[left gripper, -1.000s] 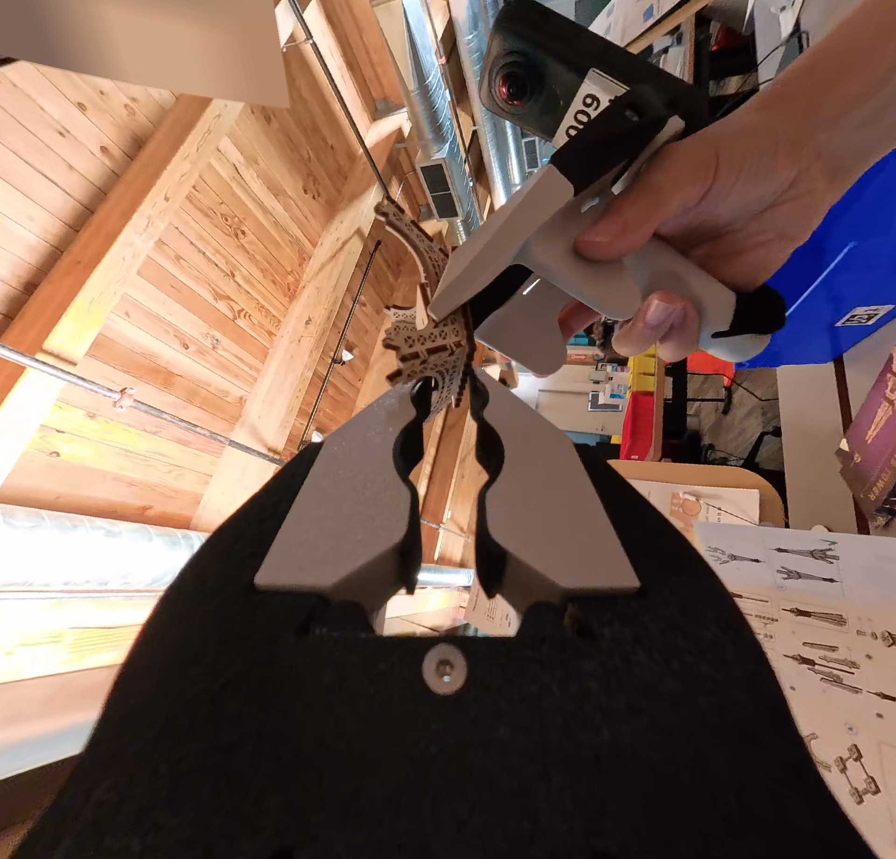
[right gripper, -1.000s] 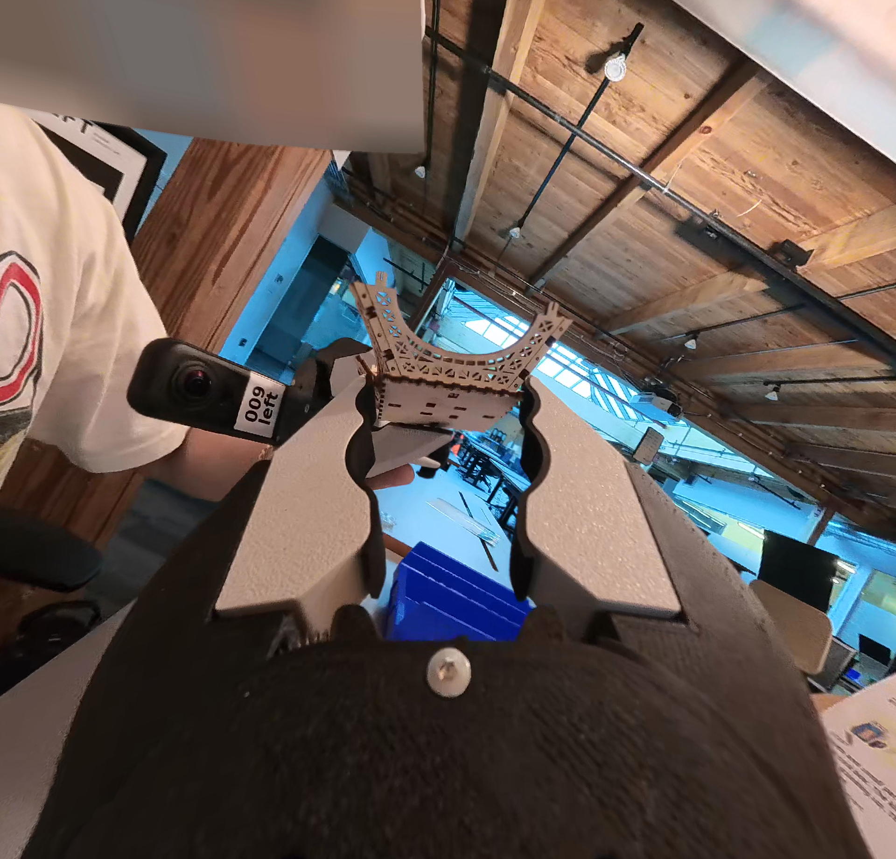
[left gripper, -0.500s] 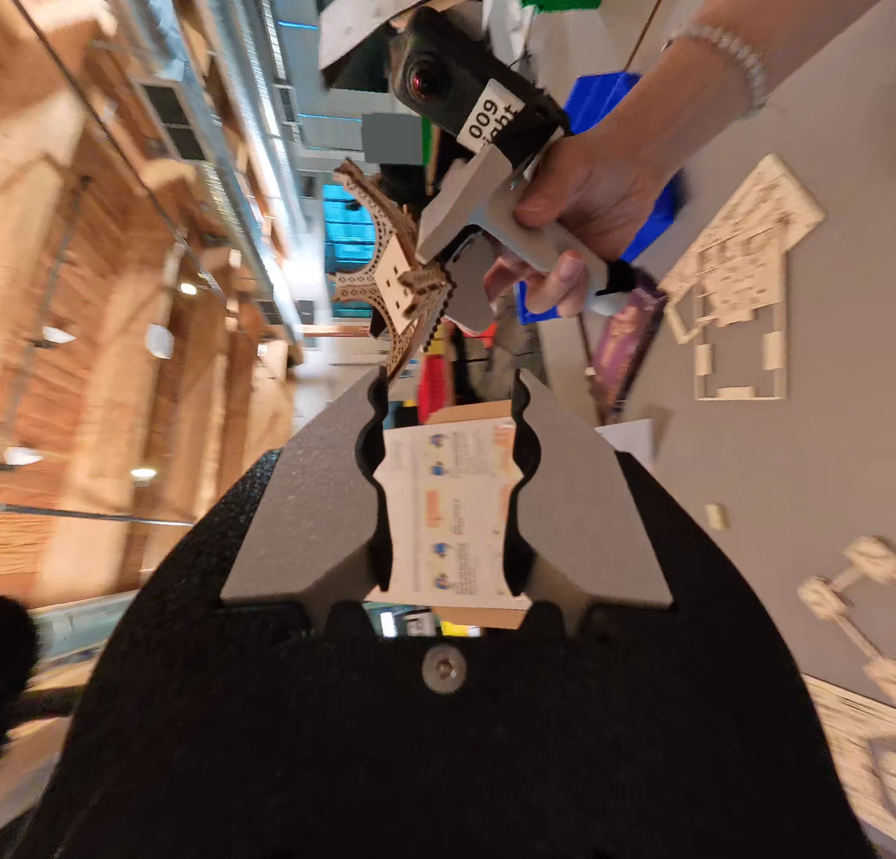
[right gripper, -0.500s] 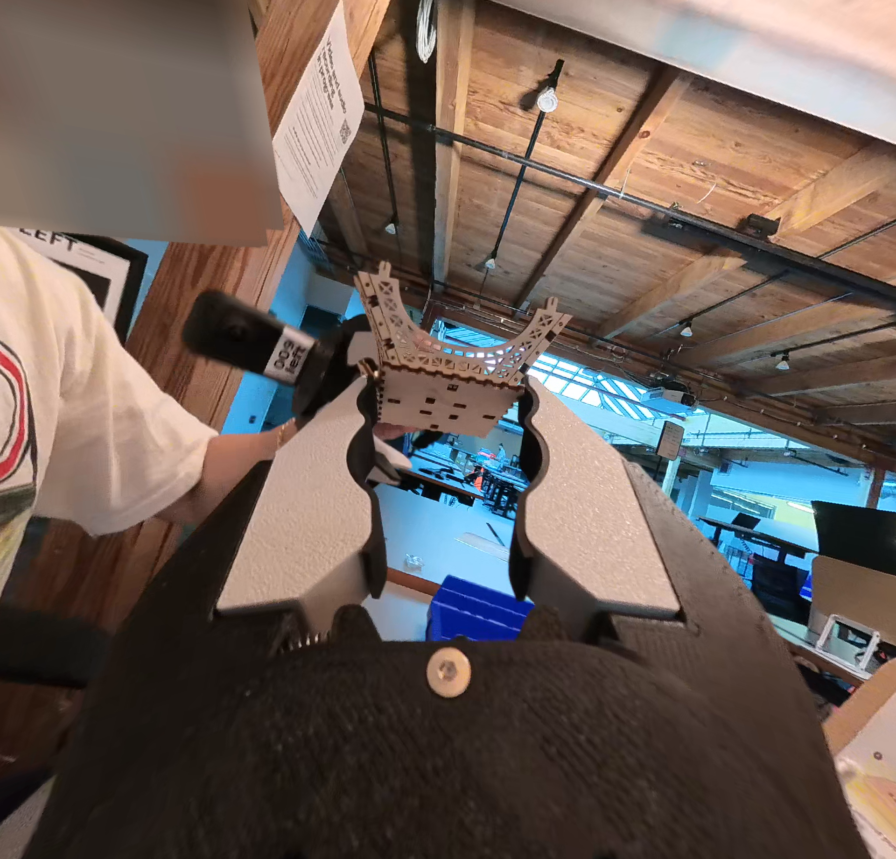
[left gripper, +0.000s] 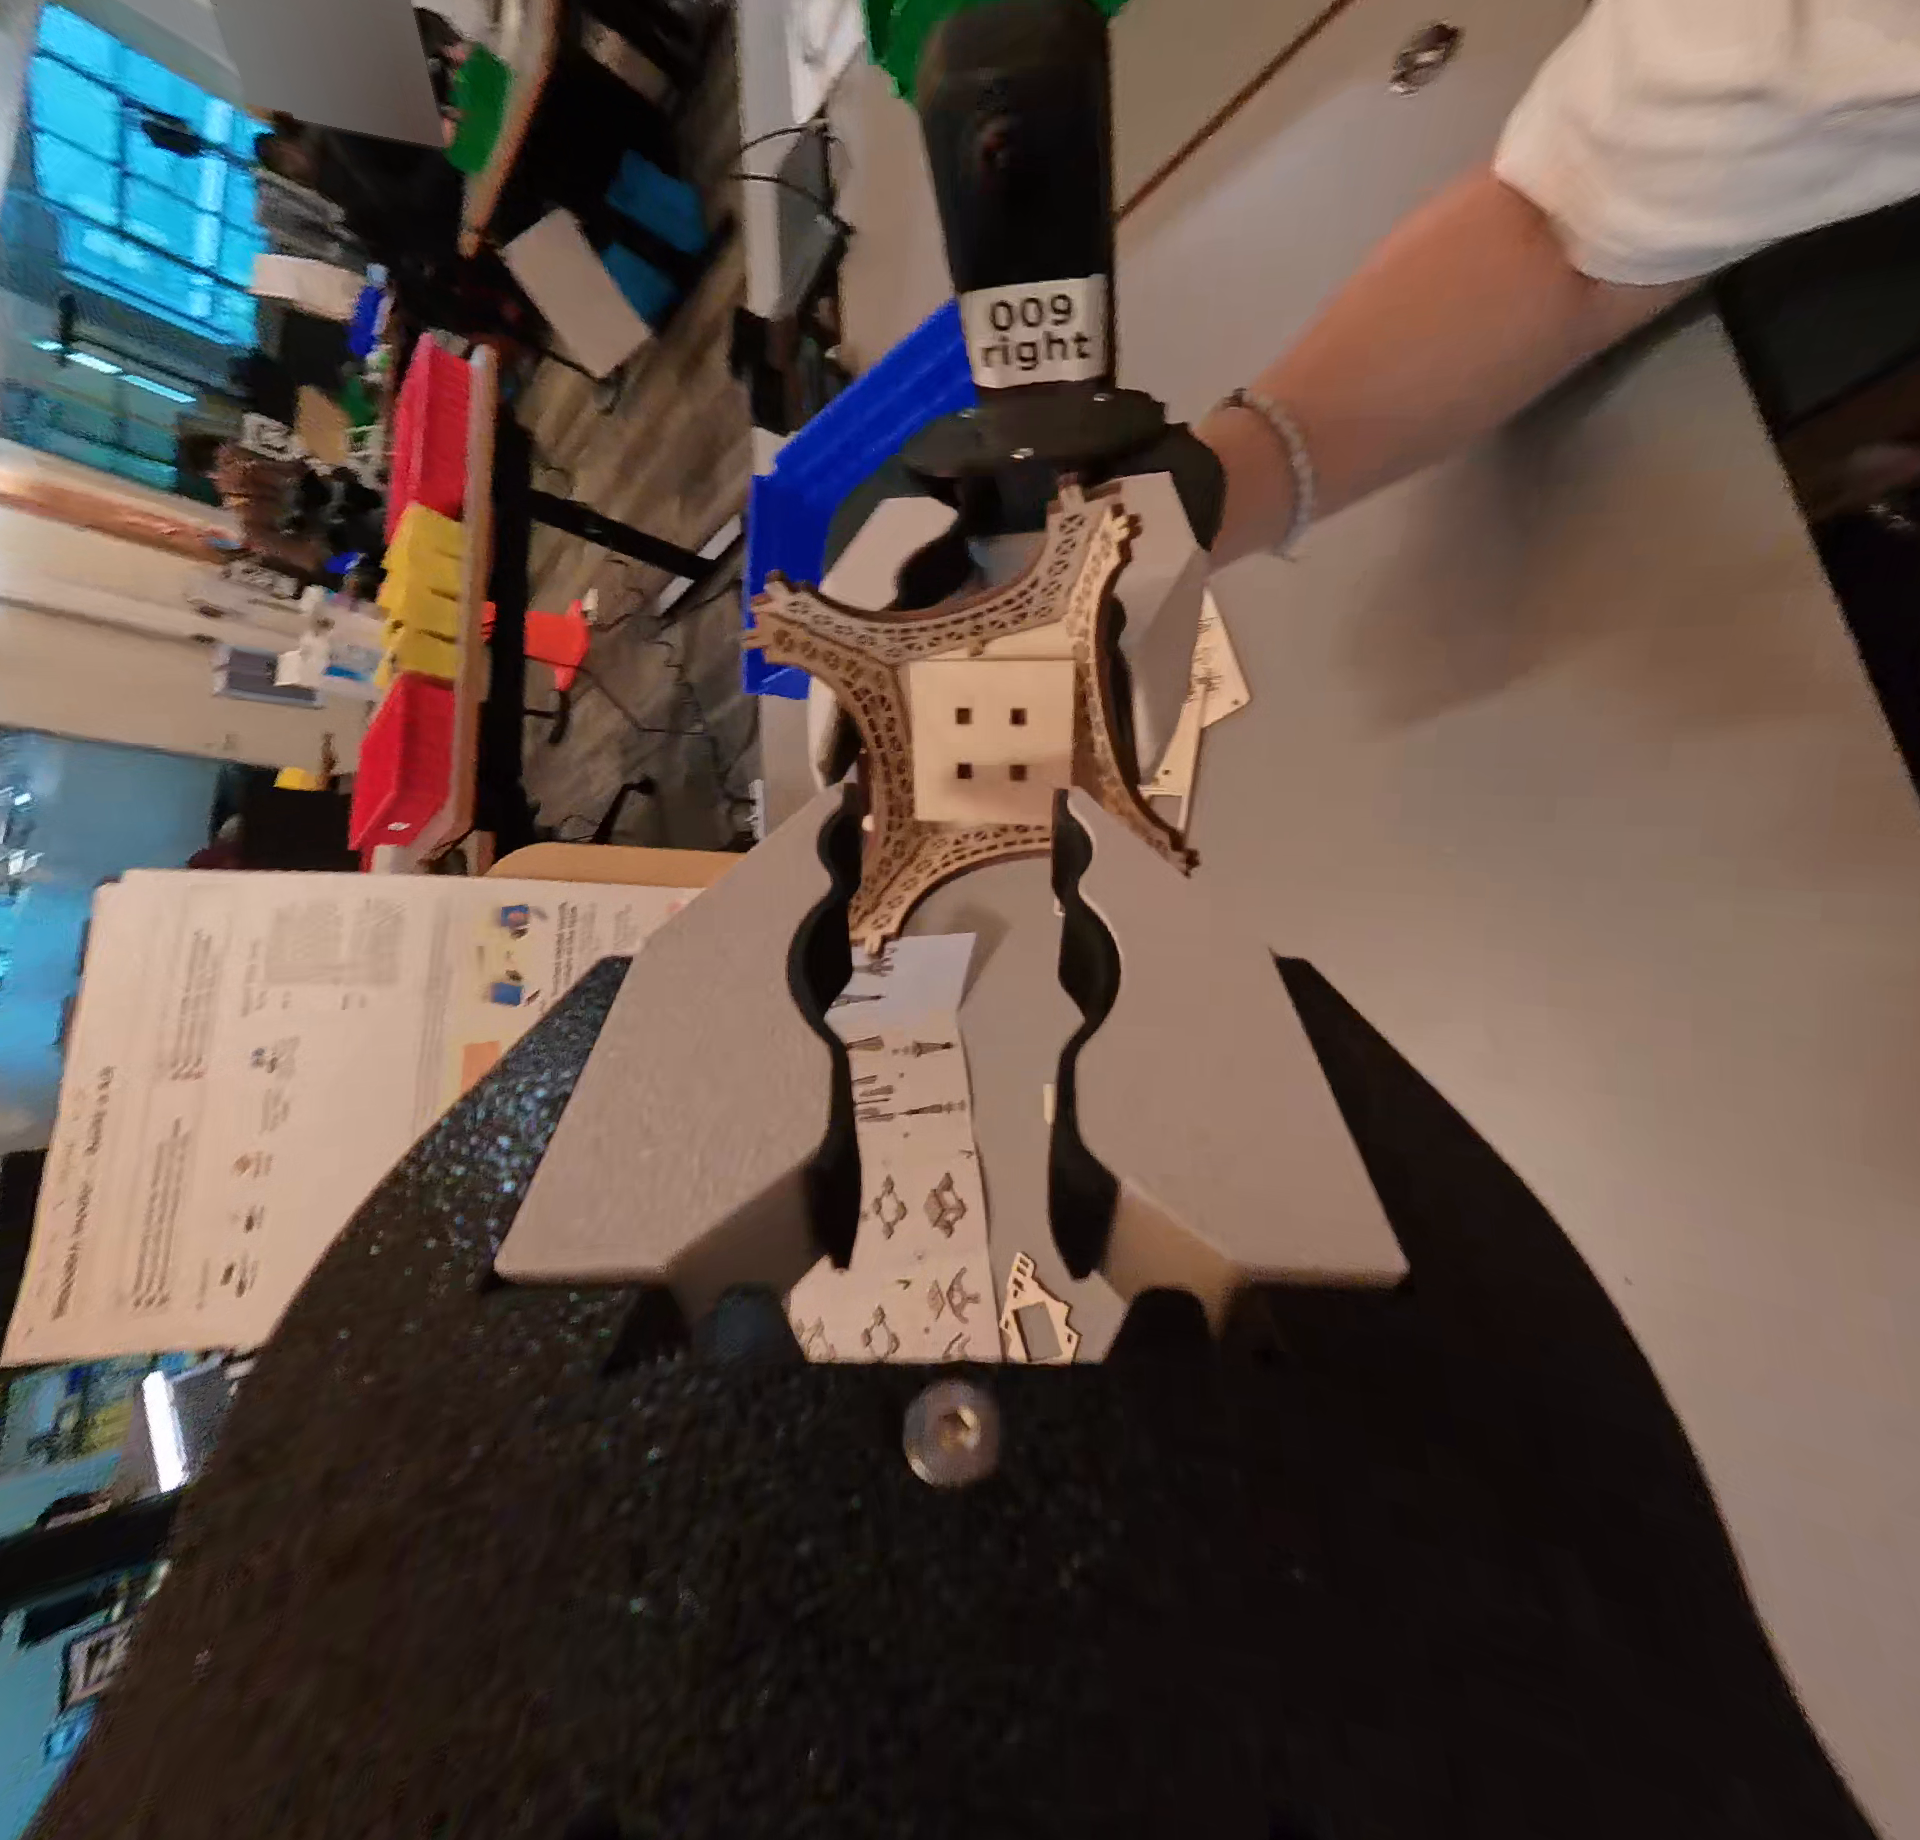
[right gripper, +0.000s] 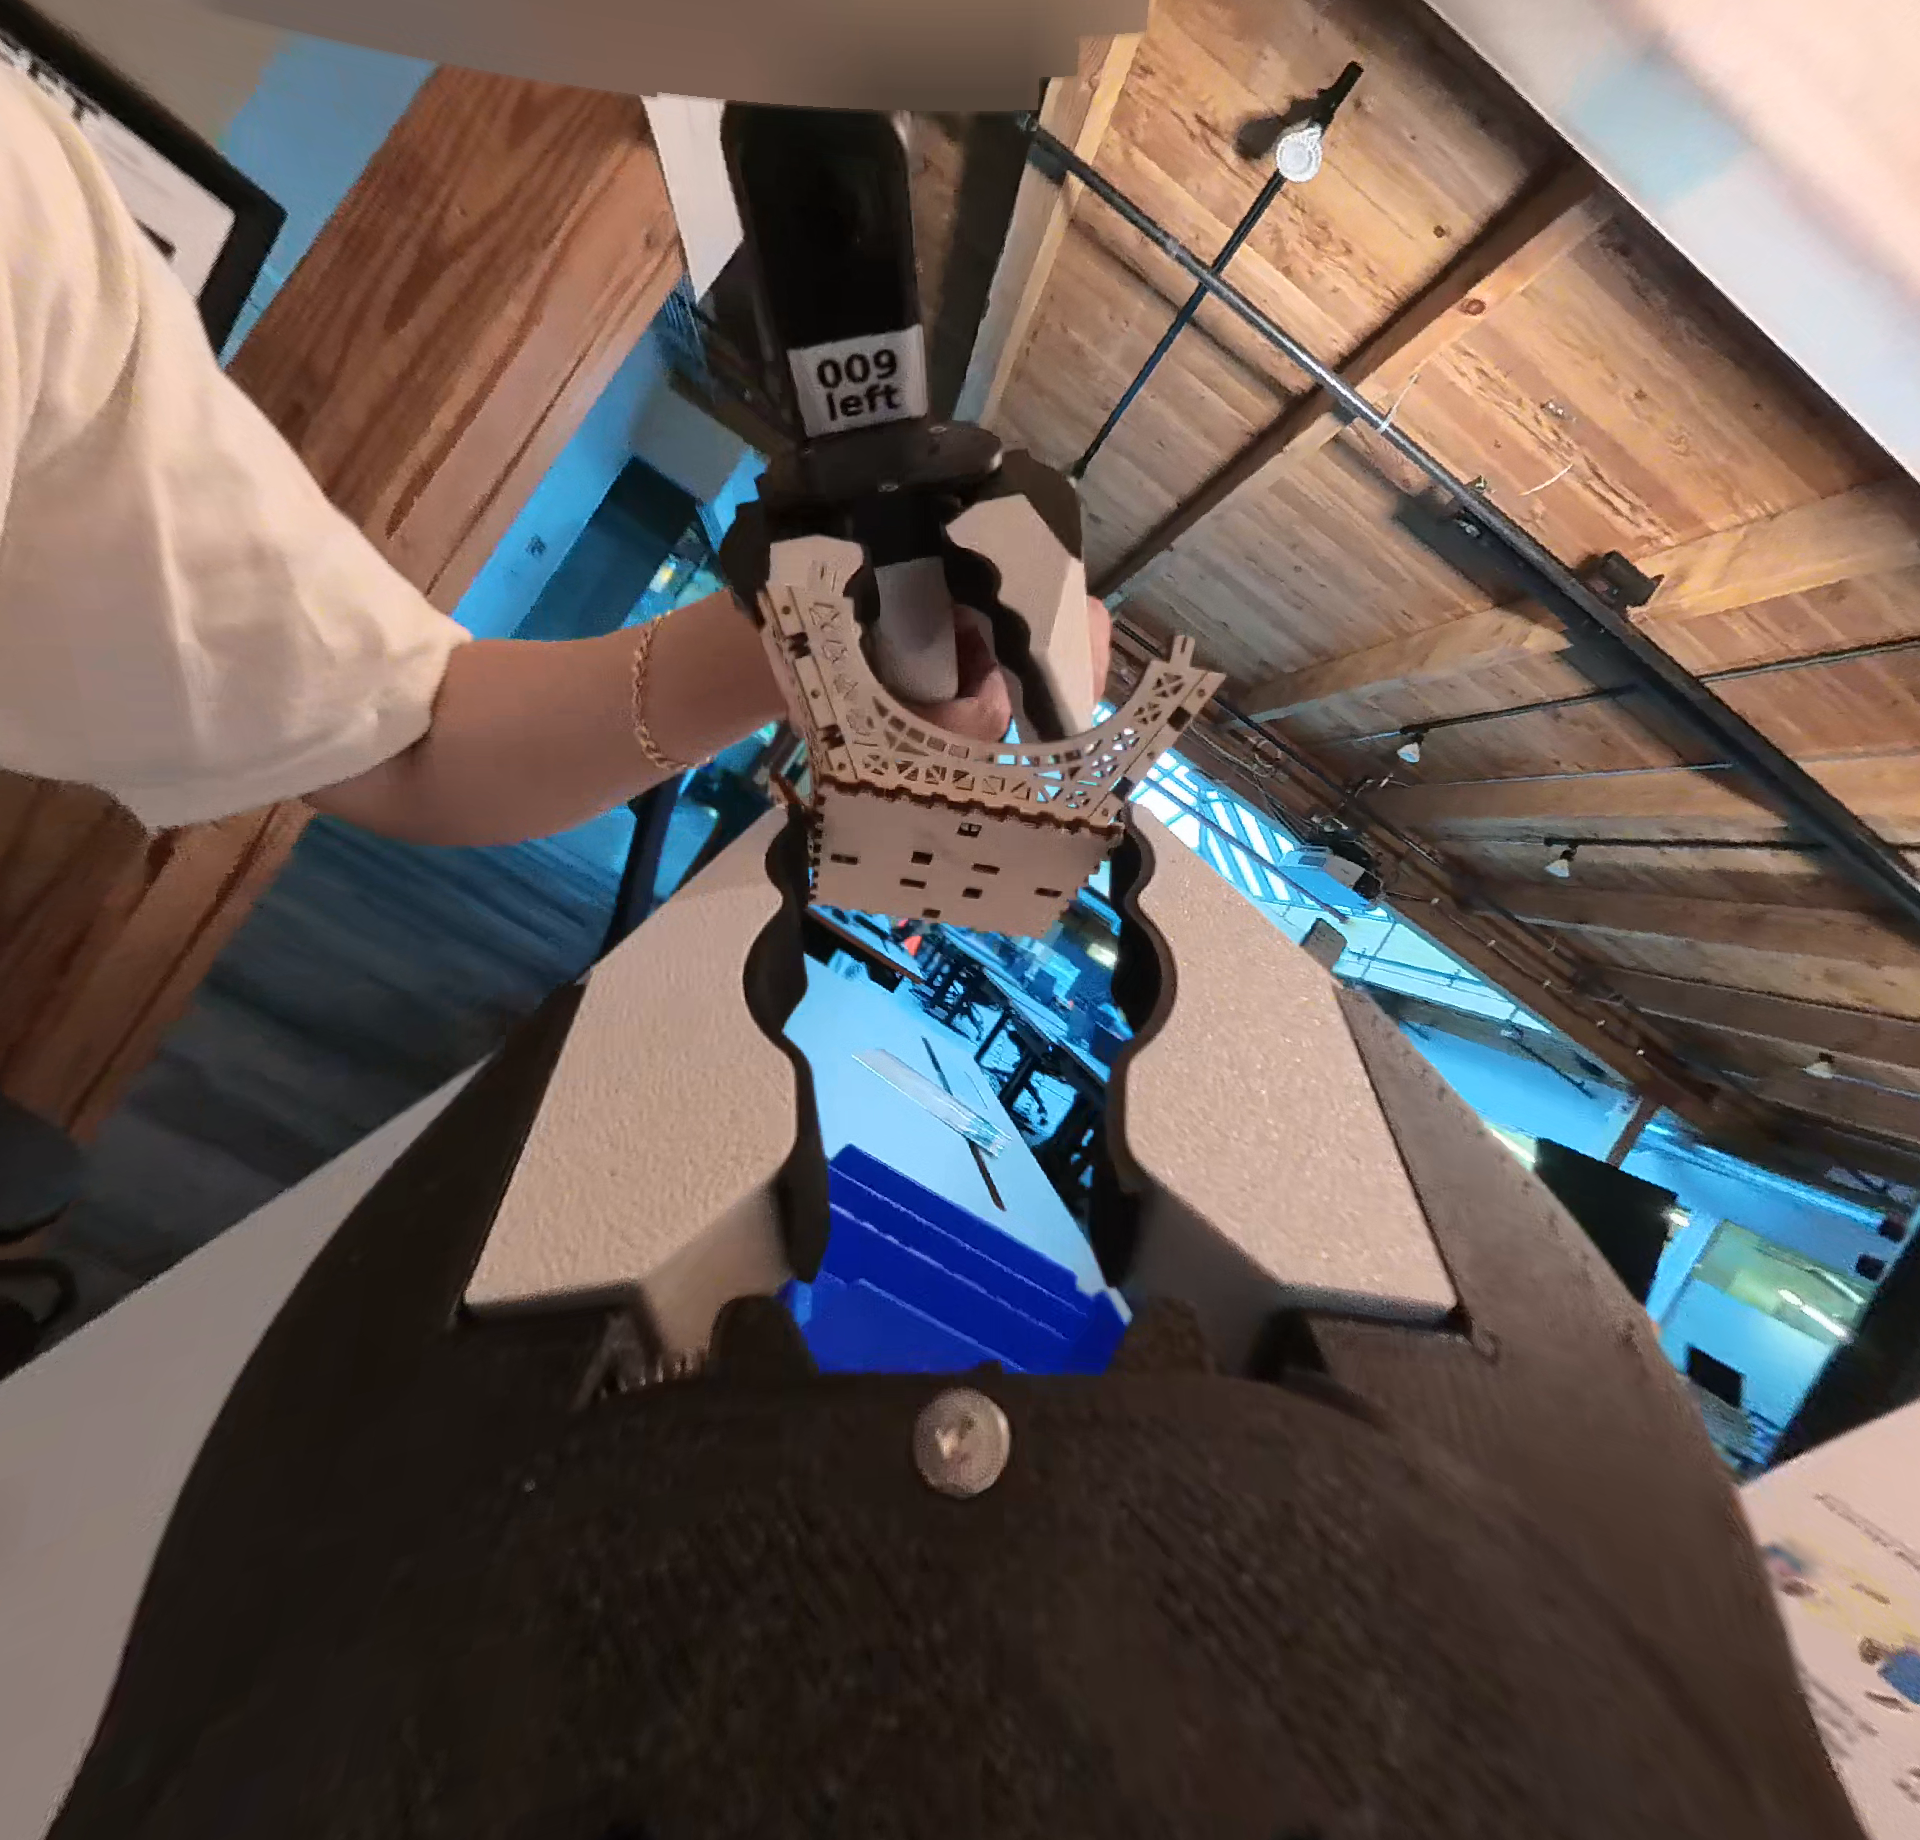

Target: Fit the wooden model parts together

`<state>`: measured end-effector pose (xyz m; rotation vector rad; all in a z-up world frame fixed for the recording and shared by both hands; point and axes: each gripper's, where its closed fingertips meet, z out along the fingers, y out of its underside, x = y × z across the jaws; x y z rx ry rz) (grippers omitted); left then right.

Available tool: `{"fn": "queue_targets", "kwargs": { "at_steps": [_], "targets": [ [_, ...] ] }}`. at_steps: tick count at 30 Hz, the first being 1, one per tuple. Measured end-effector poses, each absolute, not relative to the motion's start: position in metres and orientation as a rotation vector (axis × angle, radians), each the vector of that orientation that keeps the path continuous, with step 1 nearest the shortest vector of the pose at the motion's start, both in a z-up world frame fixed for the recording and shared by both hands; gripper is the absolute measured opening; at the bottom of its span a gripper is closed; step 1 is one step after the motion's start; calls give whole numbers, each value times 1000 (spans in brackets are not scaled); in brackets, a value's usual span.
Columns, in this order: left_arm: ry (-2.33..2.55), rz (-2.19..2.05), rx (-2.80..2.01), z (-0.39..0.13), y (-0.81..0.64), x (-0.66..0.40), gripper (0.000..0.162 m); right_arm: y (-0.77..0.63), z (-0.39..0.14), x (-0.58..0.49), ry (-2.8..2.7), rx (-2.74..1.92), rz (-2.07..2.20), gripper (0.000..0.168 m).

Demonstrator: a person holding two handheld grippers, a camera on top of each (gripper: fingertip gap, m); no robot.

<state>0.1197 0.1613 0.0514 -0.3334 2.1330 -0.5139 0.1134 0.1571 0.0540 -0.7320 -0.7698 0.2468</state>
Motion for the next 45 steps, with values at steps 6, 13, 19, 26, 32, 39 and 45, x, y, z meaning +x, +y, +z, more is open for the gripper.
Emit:
{"fn": "queue_targets", "kwargs": {
  "at_steps": [6, 13, 19, 26, 32, 39, 45],
  "targets": [
    [2176, -475, -234, 48, 151, 123, 32, 155, 54, 115, -822, -751, 128, 56],
    [2206, -370, -169, 42, 147, 129, 31, 156, 52, 117, -843, -758, 90, 57],
    [2220, -356, -150, 42, 144, 131, 22, 153, 55, 121, -837, -751, 71, 56],
    [2223, -337, -174, 38, 150, 132, 31, 152, 52, 117, -873, -752, 59, 56],
    [2223, -355, -160, 40, 148, 131, 29, 151, 52, 116, -870, -750, 104, 56],
    [2257, -298, -85, 35, 146, 127, 35, 154, 43, 110, -913, -774, 123, 55],
    [2295, -310, -109, 33, 147, 124, 32, 152, 43, 109, -919, -764, 128, 55]
  ]
}}
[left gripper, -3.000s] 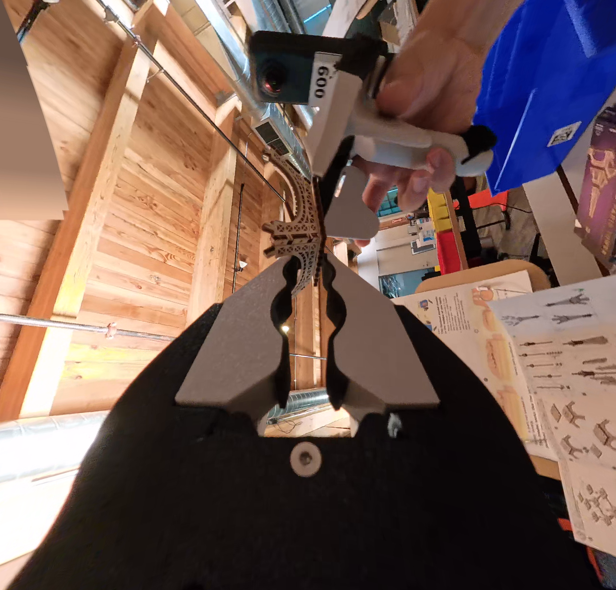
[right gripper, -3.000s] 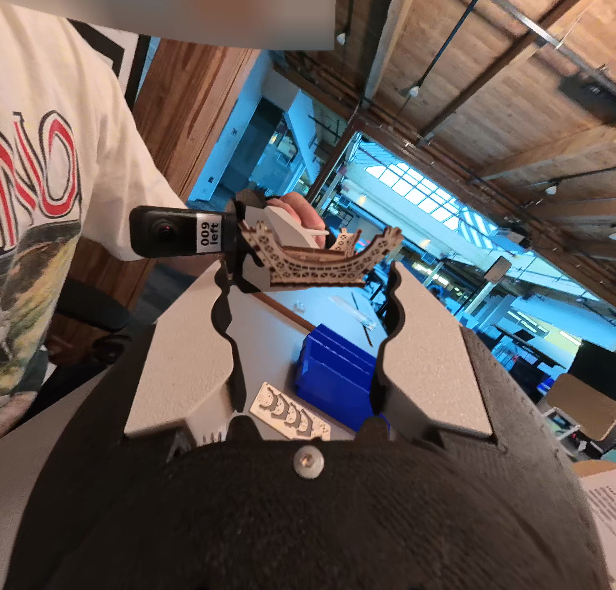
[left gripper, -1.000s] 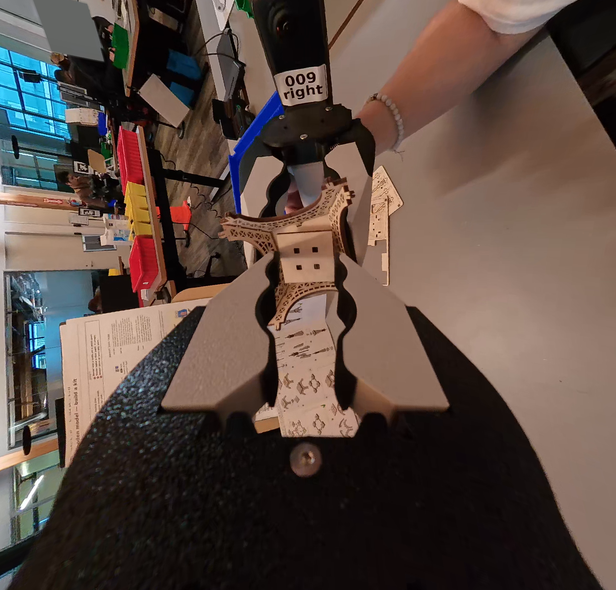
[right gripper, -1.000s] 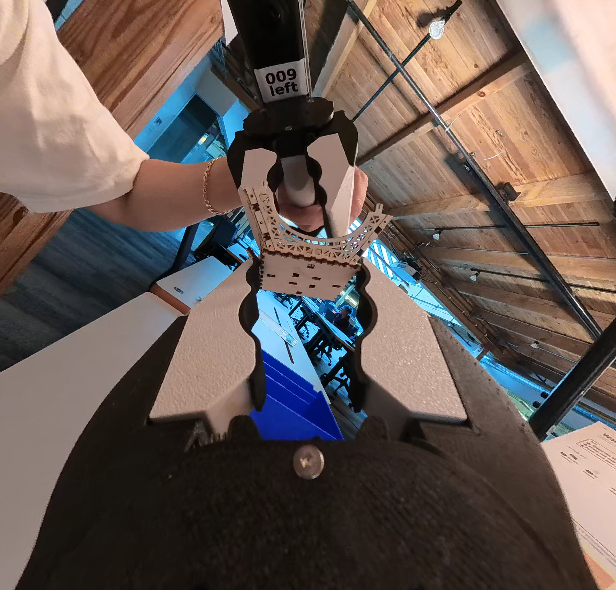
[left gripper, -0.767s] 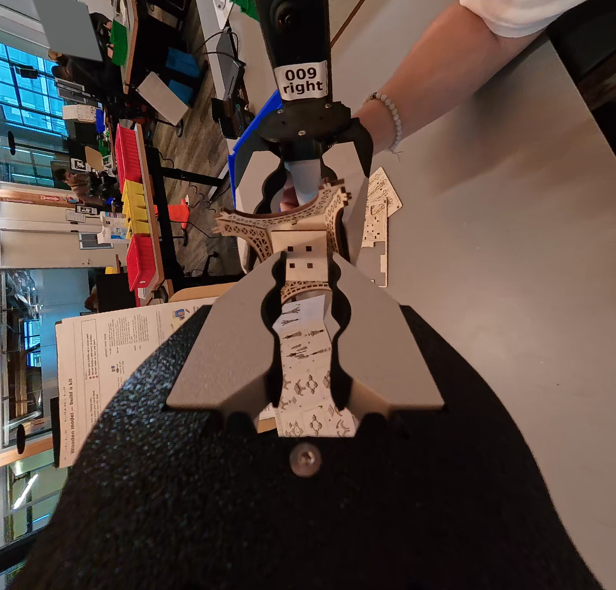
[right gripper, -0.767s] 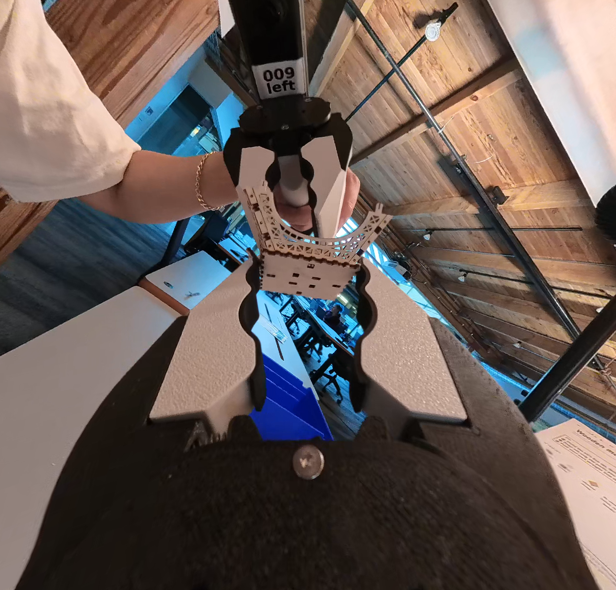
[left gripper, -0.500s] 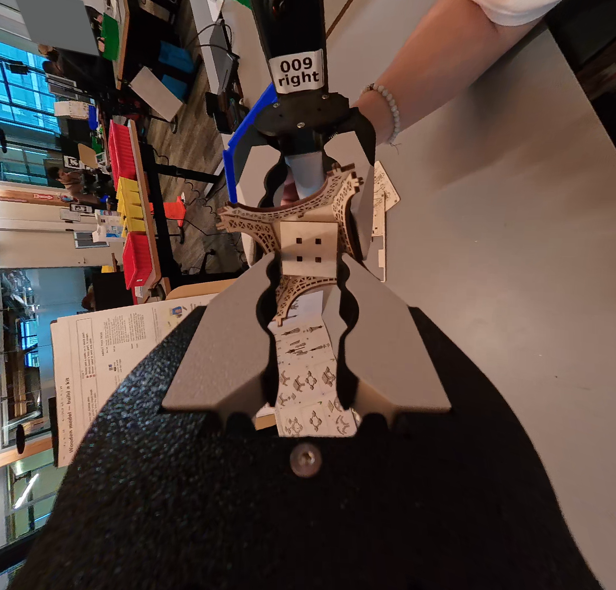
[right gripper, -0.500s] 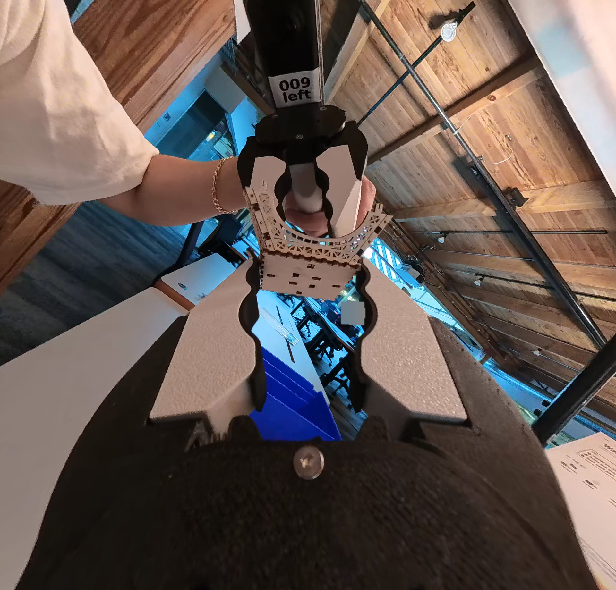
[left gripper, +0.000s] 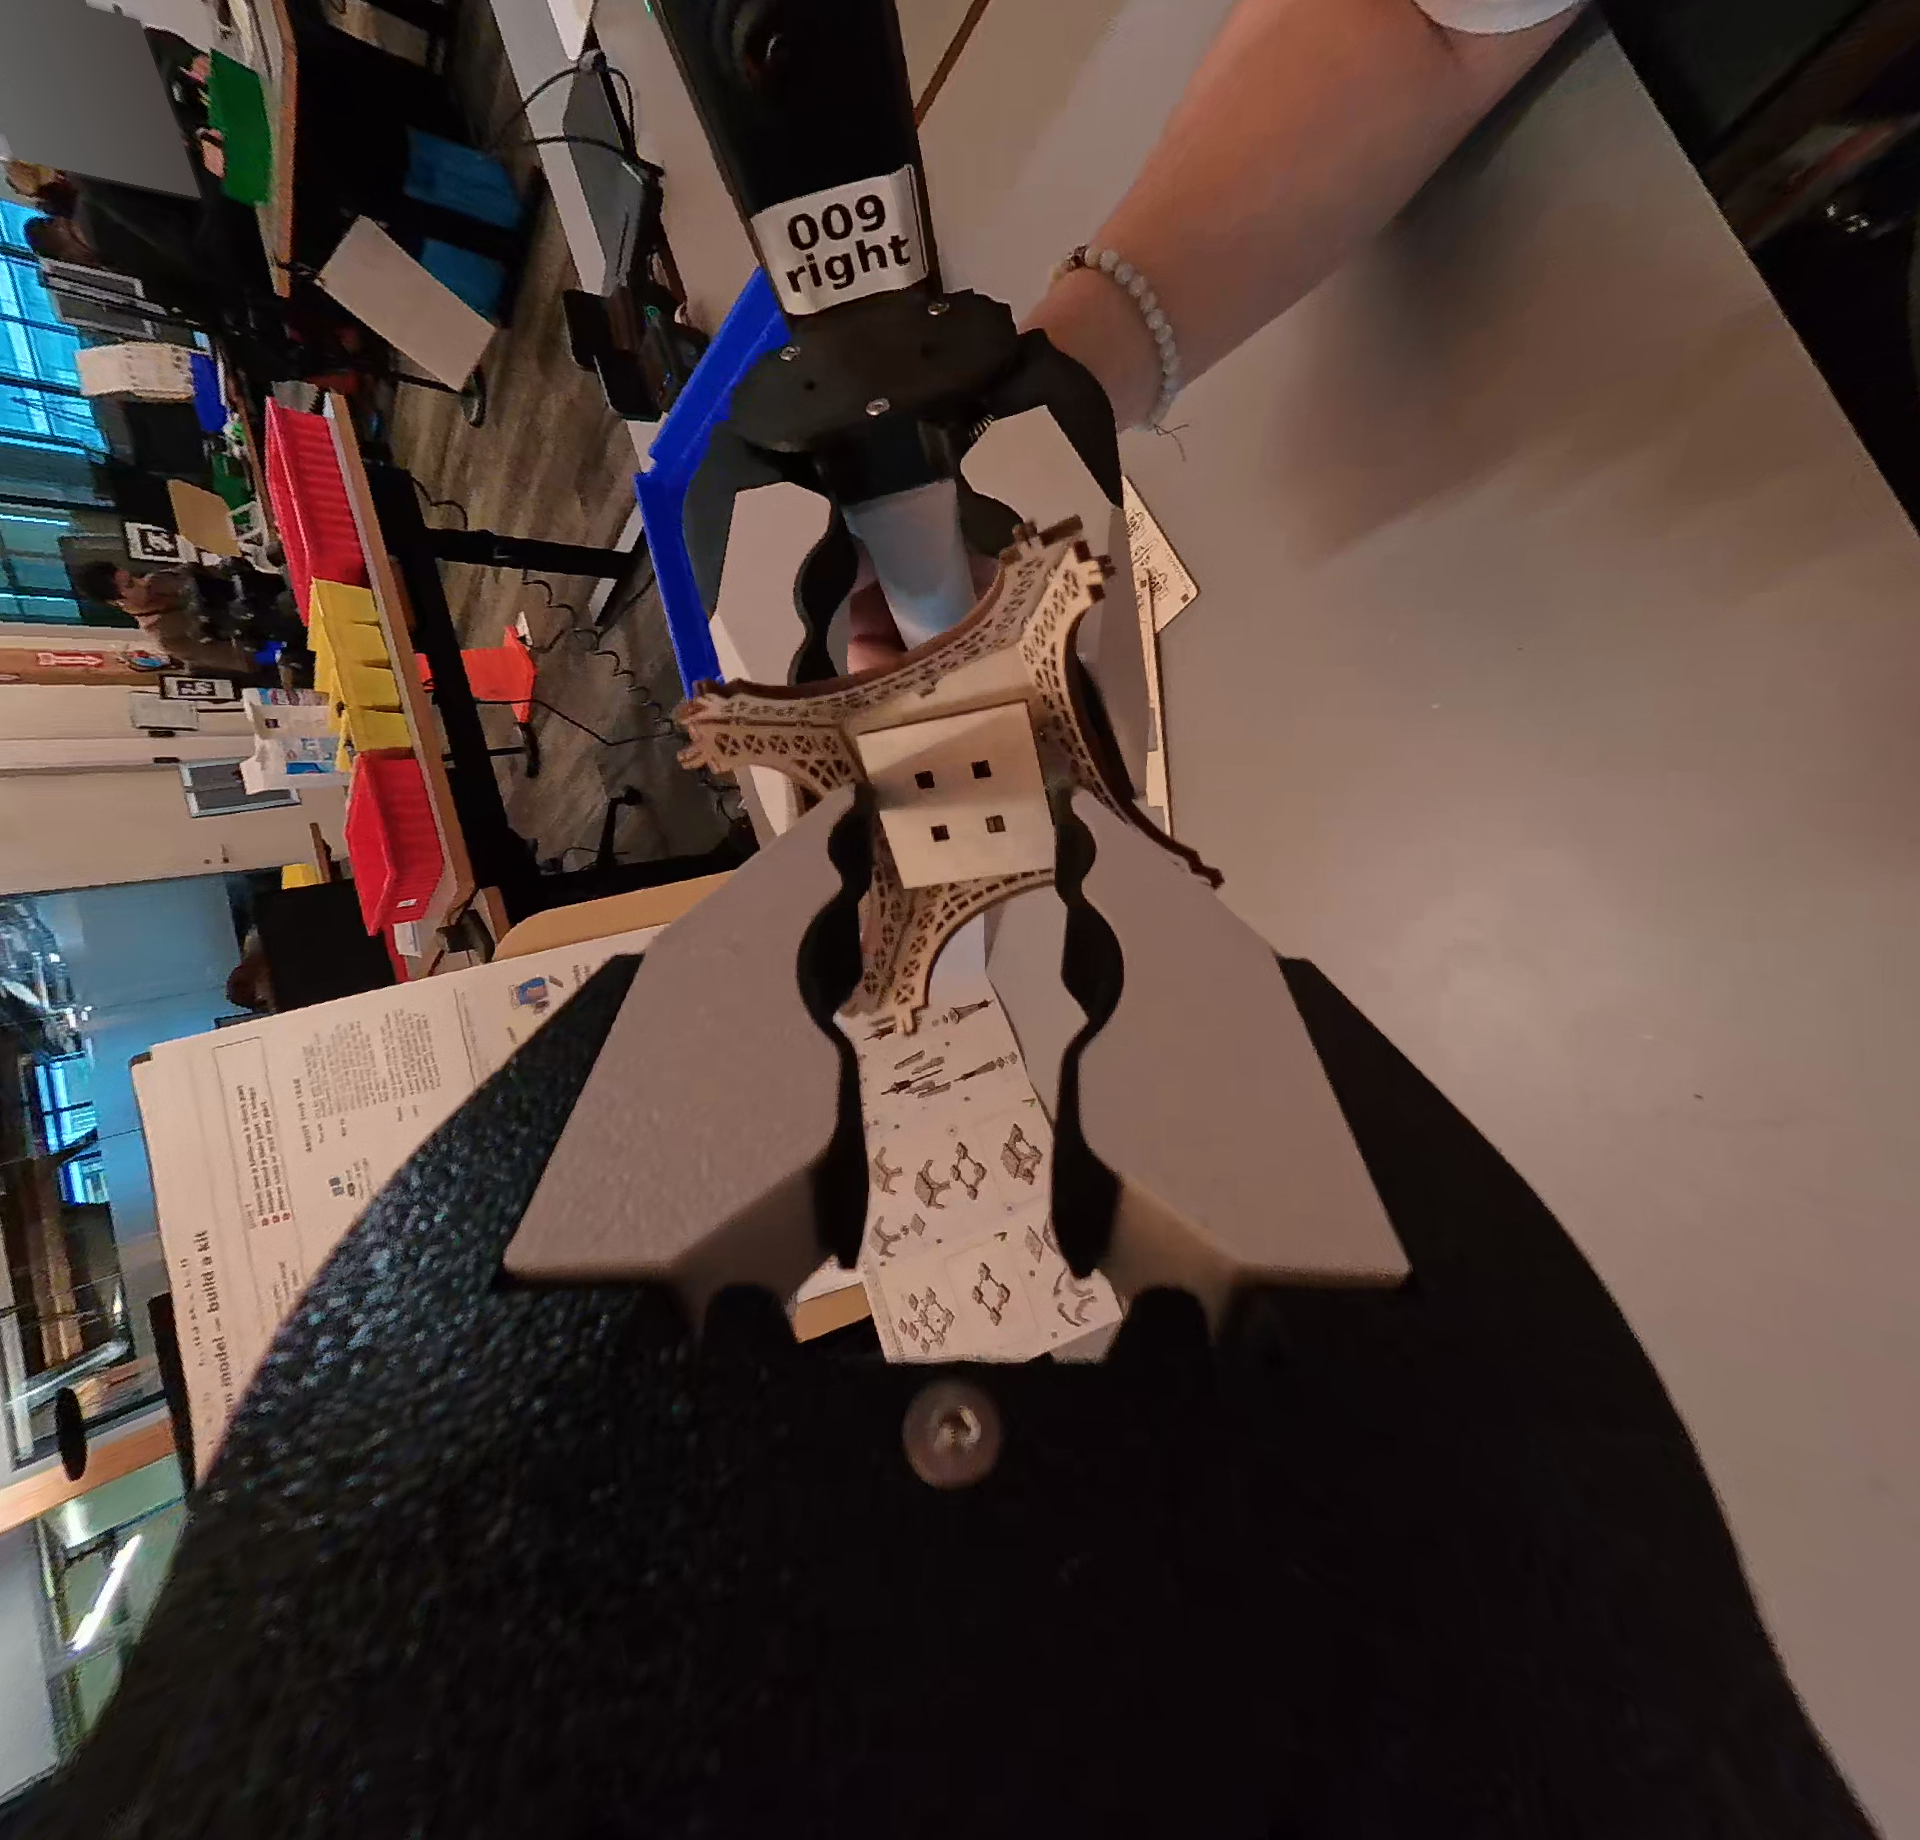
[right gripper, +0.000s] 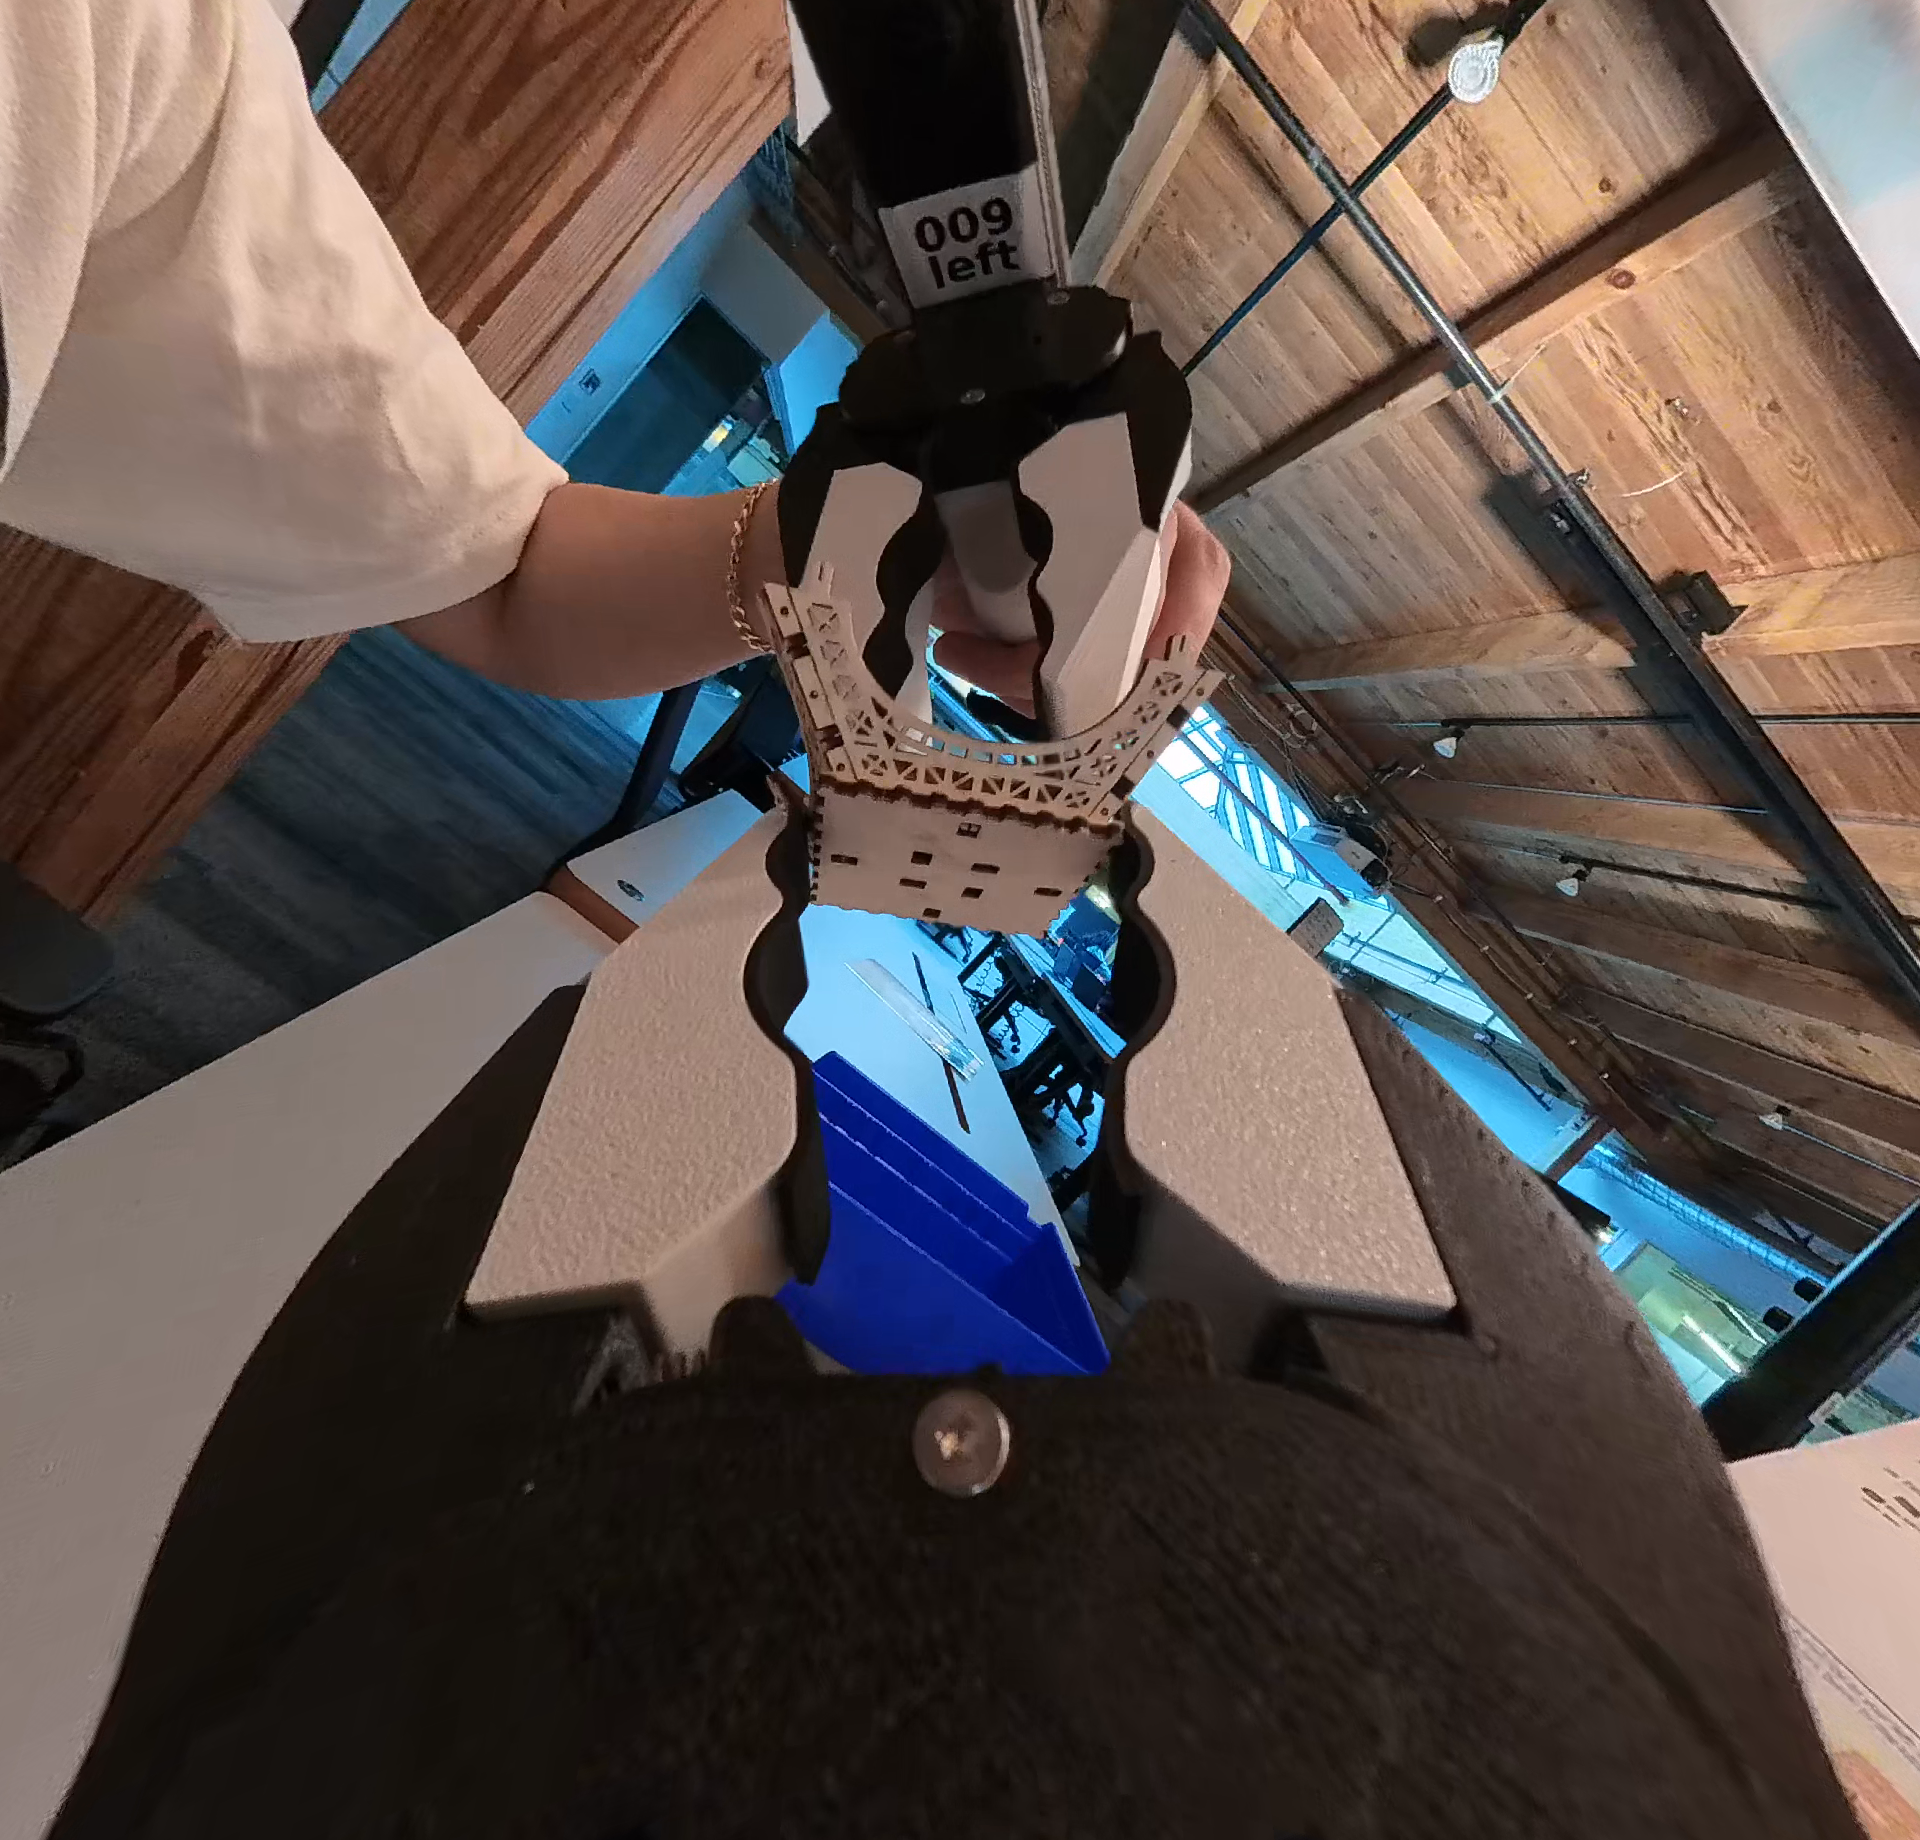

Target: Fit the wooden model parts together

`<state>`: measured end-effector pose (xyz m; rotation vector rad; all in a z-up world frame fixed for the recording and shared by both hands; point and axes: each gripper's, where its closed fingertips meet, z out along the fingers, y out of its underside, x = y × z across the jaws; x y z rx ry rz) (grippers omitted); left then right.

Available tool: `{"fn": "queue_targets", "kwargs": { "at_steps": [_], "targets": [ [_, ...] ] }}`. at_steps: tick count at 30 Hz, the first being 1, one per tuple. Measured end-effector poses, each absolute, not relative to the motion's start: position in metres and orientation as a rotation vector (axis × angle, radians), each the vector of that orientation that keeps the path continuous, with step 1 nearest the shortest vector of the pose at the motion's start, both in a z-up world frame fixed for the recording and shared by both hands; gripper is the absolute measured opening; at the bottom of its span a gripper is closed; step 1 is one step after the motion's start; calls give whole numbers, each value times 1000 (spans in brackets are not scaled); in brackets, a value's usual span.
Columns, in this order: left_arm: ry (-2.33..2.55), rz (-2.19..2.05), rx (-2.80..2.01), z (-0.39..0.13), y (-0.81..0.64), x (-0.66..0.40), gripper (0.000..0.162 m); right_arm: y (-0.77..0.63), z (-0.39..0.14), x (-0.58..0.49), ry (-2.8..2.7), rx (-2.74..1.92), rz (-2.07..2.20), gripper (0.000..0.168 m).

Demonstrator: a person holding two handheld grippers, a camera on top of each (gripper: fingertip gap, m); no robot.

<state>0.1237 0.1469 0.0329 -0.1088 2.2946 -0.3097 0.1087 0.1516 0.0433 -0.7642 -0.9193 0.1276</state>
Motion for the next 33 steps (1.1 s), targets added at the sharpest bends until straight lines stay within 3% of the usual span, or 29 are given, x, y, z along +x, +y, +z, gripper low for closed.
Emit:
{"fn": "queue_targets", "kwargs": {
  "at_steps": [21, 33],
  "targets": [
    [2304, -337, -153, 36, 148, 124, 30, 152, 45, 112, -907, -742, 88, 56],
    [2189, -765, -351, 36, 148, 128, 30, 149, 50, 115, -882, -723, 108, 56]
  ]
}}
